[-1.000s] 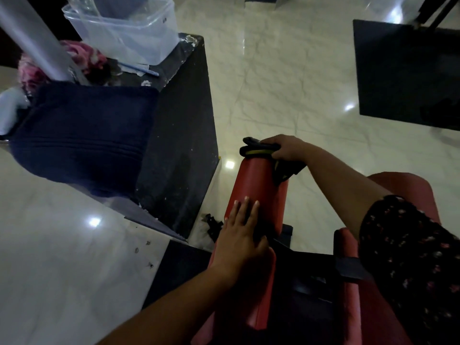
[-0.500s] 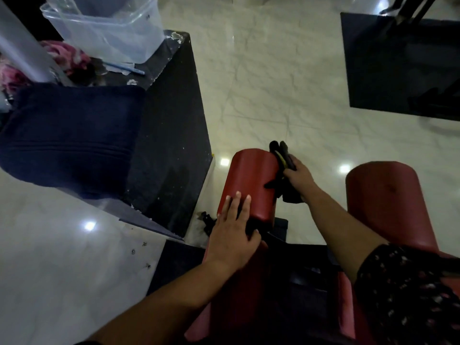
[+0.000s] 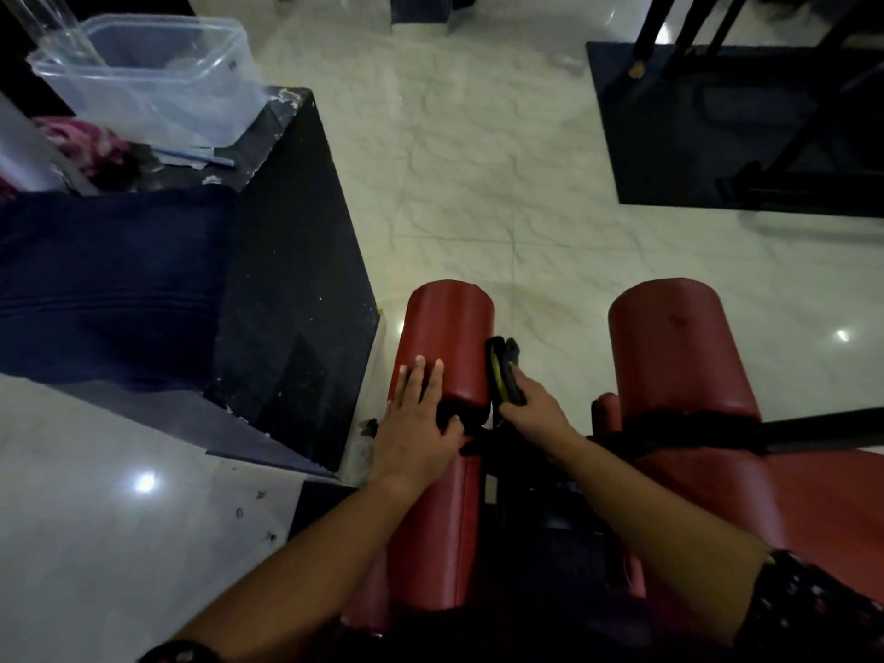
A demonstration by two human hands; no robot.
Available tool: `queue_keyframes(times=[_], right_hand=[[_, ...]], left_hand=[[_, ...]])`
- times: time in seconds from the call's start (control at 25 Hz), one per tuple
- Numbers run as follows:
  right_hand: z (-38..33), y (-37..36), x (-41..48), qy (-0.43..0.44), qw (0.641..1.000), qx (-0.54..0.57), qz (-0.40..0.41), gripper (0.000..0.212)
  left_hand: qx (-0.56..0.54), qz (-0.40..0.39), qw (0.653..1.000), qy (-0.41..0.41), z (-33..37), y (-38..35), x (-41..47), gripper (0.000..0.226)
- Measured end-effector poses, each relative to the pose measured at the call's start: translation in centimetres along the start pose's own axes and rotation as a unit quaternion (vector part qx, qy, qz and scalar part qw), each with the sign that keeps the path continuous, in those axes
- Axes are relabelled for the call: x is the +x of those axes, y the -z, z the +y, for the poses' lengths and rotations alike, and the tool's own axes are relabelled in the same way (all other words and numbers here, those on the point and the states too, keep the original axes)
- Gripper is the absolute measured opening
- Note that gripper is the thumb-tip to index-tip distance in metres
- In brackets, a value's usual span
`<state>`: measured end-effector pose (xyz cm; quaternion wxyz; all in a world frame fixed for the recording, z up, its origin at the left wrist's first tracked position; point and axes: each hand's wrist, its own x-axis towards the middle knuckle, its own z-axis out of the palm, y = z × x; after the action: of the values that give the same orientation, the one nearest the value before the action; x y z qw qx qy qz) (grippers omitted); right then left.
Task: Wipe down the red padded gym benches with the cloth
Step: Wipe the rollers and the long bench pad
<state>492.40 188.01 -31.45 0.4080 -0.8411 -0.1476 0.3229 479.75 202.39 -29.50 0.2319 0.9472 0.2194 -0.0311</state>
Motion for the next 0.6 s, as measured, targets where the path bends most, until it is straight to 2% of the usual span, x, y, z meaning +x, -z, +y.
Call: queue_keyframes(times=[0.24,0.36,0.4,0.48,0.56,0.6], right_hand=[[4.3,-1.9,-4.2,0.050,0.983,-0.177,-0.020,0.083],[4.8,-1.5,-6.3,0.121,0.933,-0.335,0.046,0.083],[4.5,-1.2,-6.7,0.182,0.899,-0.386,0.097,0.083],[3.7,-0.3,-6.8,0.326,0.803,-0.471,0.163,0.073],[2.6,0.8,-5.8,0.429,0.681,-0.572,0.157,0.061],[1.8,1.4,-4.9,0.460,0.631,-0.607,0.148,0.060]], left_hand=[[-0.010,0.021,0.996,0.082,0.5,-0.1,-2.6,0.087],[-0.005,0.009,0.996,0.093,0.1,-0.7,-5.3,0.096],[-0.001,0.008,0.996,0.094,-0.1,-0.9,-6.1,0.099],[-0.004,0.014,0.995,0.104,-0.2,-1.0,-7.1,0.105],[-0.018,0.019,0.993,0.118,-0.2,-1.1,-7.5,0.109],[-0.024,0.018,0.992,0.123,-0.1,-1.1,-7.6,0.111]])
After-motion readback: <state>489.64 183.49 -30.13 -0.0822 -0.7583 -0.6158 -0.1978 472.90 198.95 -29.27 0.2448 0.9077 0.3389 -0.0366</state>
